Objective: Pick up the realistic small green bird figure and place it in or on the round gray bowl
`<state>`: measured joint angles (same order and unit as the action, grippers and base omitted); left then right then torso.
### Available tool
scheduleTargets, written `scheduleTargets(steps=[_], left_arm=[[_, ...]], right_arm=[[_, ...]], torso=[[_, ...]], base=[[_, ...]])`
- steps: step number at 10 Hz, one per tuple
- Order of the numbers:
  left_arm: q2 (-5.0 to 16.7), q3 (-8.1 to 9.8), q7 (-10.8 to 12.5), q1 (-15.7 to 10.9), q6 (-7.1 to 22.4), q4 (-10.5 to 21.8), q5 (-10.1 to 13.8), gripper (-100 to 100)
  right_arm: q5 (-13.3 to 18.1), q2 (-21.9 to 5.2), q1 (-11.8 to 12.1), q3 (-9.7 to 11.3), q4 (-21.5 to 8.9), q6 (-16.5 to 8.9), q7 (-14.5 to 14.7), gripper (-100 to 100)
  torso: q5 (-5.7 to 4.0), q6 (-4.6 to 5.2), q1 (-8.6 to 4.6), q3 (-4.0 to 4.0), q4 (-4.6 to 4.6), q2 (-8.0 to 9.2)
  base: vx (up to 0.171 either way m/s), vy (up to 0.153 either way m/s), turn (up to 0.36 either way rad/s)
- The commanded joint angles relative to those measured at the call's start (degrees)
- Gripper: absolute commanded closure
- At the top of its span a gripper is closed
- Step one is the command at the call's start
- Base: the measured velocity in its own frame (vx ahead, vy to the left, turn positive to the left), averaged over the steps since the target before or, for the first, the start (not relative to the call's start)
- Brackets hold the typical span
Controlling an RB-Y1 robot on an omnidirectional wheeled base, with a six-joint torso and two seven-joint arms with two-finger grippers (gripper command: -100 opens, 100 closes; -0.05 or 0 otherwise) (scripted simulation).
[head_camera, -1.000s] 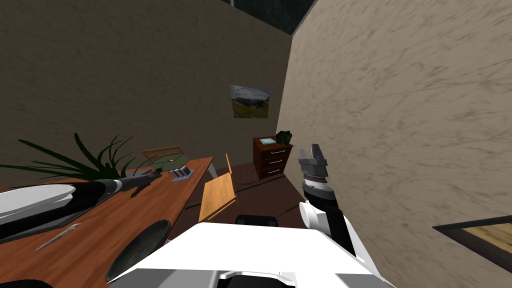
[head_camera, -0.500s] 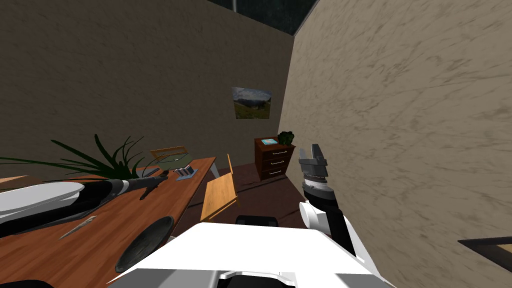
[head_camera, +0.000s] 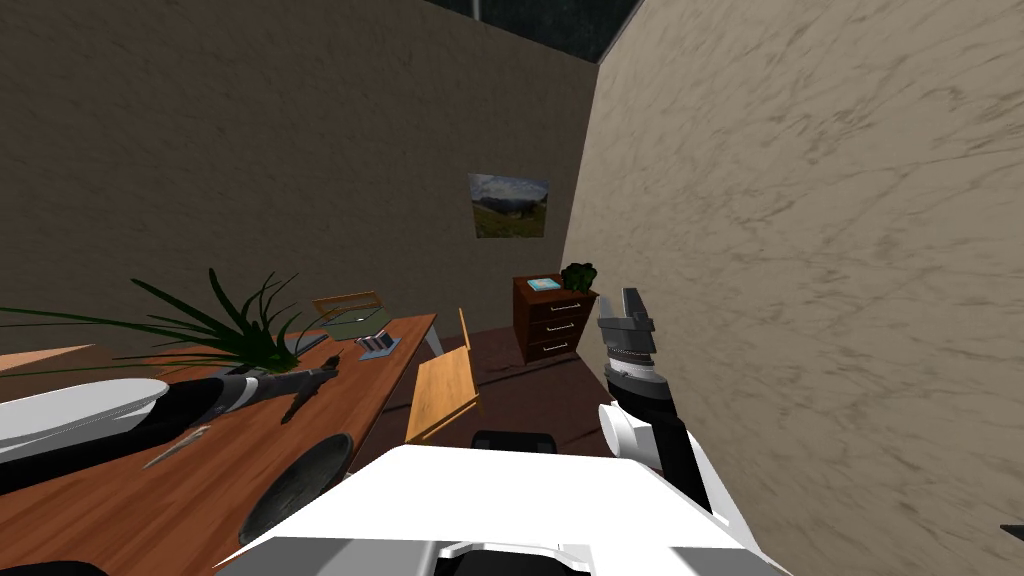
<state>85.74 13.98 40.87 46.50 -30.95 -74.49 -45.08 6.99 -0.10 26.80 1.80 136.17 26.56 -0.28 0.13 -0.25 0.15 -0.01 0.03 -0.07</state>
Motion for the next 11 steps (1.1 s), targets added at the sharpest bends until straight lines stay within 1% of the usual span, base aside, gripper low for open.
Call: scheduleTargets(steps=[1,2,3,4,5,8,9,10,11], left_arm=[[0.41,-2.80,0.61,0.76,-2.21,-1.00,0.55,100],[0.41,-2.80,0.61,0.76,-2.21,-1.00,0.55,100],[0.41,-4.37,0.63,1.49,-3.95,-1.42,0.96,100],[0.41,-4.37,0.63,1.49,-3.95,-1.42,0.96,100],[0.39,-5.98,0.62,2.23,-5.71,-1.82,1.35,100],[0.25,-10.70,0.54,4.39,-10.74,-2.90,2.43,100],[0.25,-10.12,0.54,4.39,-10.74,-2.90,2.43,100],[0.25,-10.74,0.54,4.39,-10.74,-2.90,2.43,100],[0.20,-12.21,0.49,5.04,-12.24,-3.19,2.73,100]], right_arm=[[0.00,0.00,0.00,0.00,0.00,0.00,0.00,0],[0.00,0.00,0.00,0.00,0.00,0.00,0.00,0],[0.00,0.00,0.00,0.00,0.00,0.00,0.00,0],[0.00,0.00,0.00,0.00,0.00,0.00,0.00,0],[0.00,0.00,0.00,0.00,0.00,0.00,0.00,0],[0.00,0.00,0.00,0.00,0.00,0.00,0.00,0],[0.00,0.00,0.01,-0.01,0.00,0.00,0.00,0],[0.00,0.00,0.00,0.00,0.00,0.00,0.00,0],[0.00,0.00,-0.01,0.00,0.00,0.00,0.00,0]], torso=[[0.00,0.00,0.00,0.00,0.00,0.00],[0.04,0.00,0.08,-0.01,-0.01,-0.02],[0.03,0.06,0.04,-0.01,0.01,-0.01],[0.03,-0.03,0.03,0.01,0.00,0.02],[0.01,0.07,-0.01,0.00,0.01,0.00],[0.09,-0.04,0.26,-0.05,-0.03,-0.09],[0.11,-0.07,0.22,-0.06,-0.03,-0.08],[0.07,0.08,0.10,-0.05,-0.01,-0.09],[-0.01,0.10,-0.06,-0.01,0.01,-0.02]], base=[[0.056,0.068,0.086],[0.036,0.045,0.046],[0.040,0.046,0.058],[0.036,0.033,0.055],[0.045,0.043,0.055],[0.078,0.091,0.094],[0.055,0.043,0.060],[0.015,0.004,-0.030],[0.027,0.016,0.026]])
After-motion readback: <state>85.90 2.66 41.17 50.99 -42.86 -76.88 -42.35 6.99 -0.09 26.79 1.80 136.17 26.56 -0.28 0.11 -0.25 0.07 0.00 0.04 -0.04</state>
